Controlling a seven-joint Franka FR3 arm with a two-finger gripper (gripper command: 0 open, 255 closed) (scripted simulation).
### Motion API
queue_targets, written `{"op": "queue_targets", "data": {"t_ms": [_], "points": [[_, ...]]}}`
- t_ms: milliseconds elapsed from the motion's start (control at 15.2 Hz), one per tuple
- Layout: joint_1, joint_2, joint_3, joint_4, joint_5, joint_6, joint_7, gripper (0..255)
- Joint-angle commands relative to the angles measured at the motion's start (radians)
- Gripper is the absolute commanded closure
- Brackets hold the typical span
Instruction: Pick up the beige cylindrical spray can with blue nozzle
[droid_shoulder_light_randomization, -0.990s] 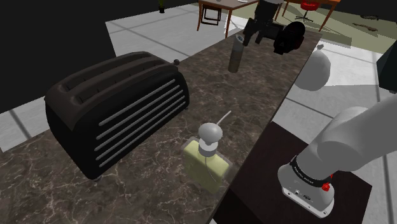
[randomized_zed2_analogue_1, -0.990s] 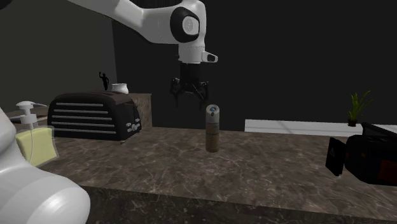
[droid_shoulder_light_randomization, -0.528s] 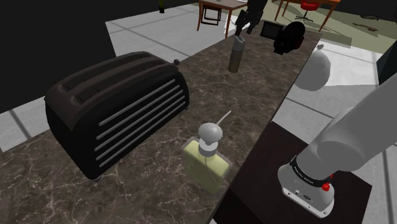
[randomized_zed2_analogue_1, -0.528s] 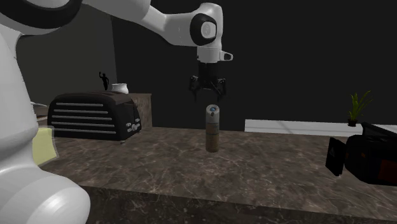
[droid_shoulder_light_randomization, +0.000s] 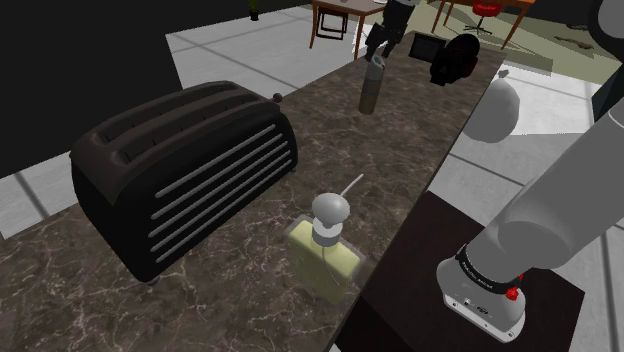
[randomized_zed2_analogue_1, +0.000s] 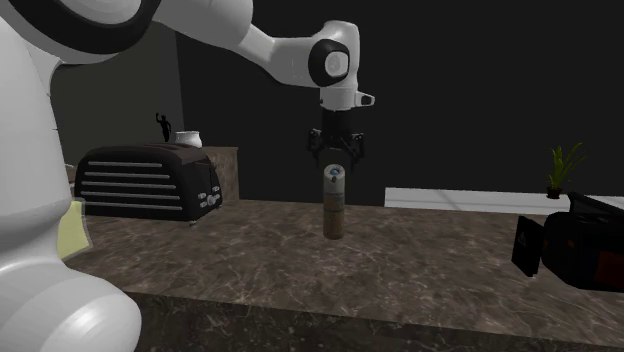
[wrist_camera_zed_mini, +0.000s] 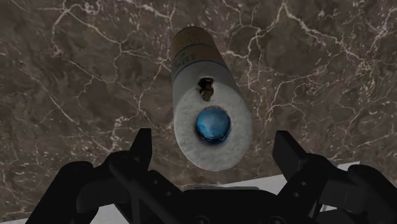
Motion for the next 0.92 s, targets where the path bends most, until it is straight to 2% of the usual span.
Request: {"op": "queue_targets", "data": {"t_ms": [0, 132, 198, 858], "points": [[0.001, 0.001, 0.001, -0.024, 0.002, 0.026, -0.003, 0], [0.001, 0.002, 0.001, -0.032, 0.003, 0.034, -0.004, 0], [0.001, 0.003, 0.001, -0.029, 0.003, 0.032, -0.004, 255], [0.001, 0.001, 0.001, -0.019, 0.001, 0.021, -0.002, 255]]}}
